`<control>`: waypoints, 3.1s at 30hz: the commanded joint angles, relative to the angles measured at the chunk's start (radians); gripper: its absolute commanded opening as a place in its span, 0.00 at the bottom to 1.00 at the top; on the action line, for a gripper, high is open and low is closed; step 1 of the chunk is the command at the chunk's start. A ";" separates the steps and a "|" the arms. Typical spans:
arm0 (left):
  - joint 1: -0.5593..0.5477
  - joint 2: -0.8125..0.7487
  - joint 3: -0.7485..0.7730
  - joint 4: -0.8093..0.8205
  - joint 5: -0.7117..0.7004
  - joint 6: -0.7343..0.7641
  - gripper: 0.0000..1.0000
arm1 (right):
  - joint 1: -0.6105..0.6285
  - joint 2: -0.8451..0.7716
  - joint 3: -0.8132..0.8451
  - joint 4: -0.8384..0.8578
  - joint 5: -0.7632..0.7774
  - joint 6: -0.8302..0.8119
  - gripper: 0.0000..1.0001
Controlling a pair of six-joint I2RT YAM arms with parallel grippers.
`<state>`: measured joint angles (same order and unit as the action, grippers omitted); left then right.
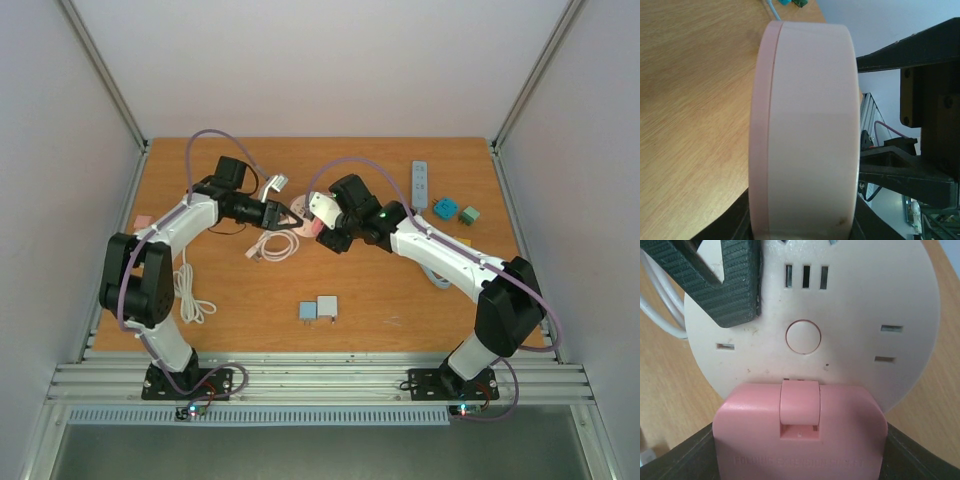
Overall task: Pull the plug off the socket
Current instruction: Remove the plug from the socket, then place the plug at the center of the board.
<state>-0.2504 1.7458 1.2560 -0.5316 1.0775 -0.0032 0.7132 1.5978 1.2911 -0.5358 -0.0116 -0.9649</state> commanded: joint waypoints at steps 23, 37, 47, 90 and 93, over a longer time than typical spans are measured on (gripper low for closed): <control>0.015 0.049 0.065 0.015 -0.109 -0.066 0.00 | 0.029 -0.044 -0.026 0.087 0.155 -0.037 0.27; 0.020 0.008 0.052 0.011 -0.160 -0.019 0.01 | 0.017 -0.088 -0.011 -0.266 -0.258 -0.246 0.30; 0.024 -0.005 0.045 0.019 -0.168 -0.018 0.01 | 0.012 -0.150 -0.223 -0.443 -0.227 -0.447 0.33; -0.062 0.185 0.150 -0.156 -0.145 0.098 0.00 | 0.135 -0.096 -0.358 -0.238 -0.029 -0.433 0.98; -0.089 0.203 0.175 -0.200 -0.141 0.138 0.00 | 0.135 -0.145 -0.353 -0.257 -0.022 -0.428 0.98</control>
<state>-0.3073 1.9301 1.3735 -0.6708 0.8890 0.0639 0.8402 1.5242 0.9379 -0.7689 -0.0517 -1.4059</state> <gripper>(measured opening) 0.298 0.985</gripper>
